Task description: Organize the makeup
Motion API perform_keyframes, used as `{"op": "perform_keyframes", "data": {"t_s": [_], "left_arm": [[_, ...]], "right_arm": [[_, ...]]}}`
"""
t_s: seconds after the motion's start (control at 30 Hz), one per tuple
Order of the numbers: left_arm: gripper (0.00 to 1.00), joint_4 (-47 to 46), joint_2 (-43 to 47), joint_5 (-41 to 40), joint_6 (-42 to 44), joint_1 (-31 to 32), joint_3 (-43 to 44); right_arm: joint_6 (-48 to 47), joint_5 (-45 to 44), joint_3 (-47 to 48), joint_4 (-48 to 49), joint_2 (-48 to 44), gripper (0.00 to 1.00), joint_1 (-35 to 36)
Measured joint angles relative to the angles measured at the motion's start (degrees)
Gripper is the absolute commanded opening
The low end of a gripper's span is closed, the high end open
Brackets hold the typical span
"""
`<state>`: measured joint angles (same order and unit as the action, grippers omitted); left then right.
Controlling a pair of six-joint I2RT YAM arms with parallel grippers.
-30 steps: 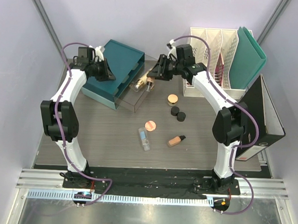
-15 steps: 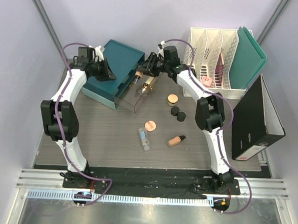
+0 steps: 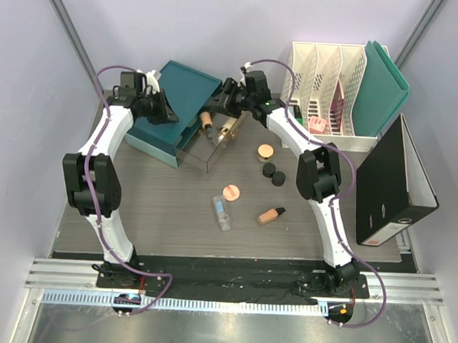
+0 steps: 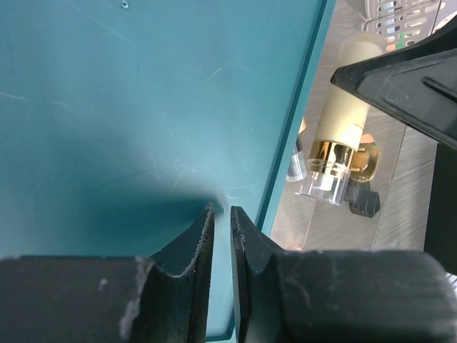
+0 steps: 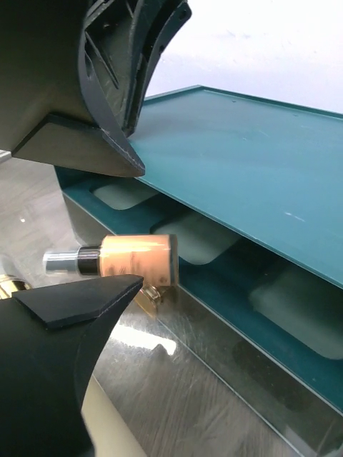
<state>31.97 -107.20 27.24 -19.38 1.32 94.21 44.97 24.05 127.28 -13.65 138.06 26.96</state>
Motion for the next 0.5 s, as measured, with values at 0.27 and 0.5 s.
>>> {"op": "perform_keyframes", "data": {"t_s": [0.27, 0.5], "left_arm": [[0.17, -0.02, -0.02, 0.04, 0.0, 0.02, 0.02], [0.18, -0.11, -0.09, 0.28, 0.02, 0.0, 0.02]], "right_arm": [[-2.34, -2.62, 0.0, -0.48, -0.72, 0.64, 0.26], [-12.22, -5.68, -7.82, -10.69, -13.92, 0.68, 0.24]]}}
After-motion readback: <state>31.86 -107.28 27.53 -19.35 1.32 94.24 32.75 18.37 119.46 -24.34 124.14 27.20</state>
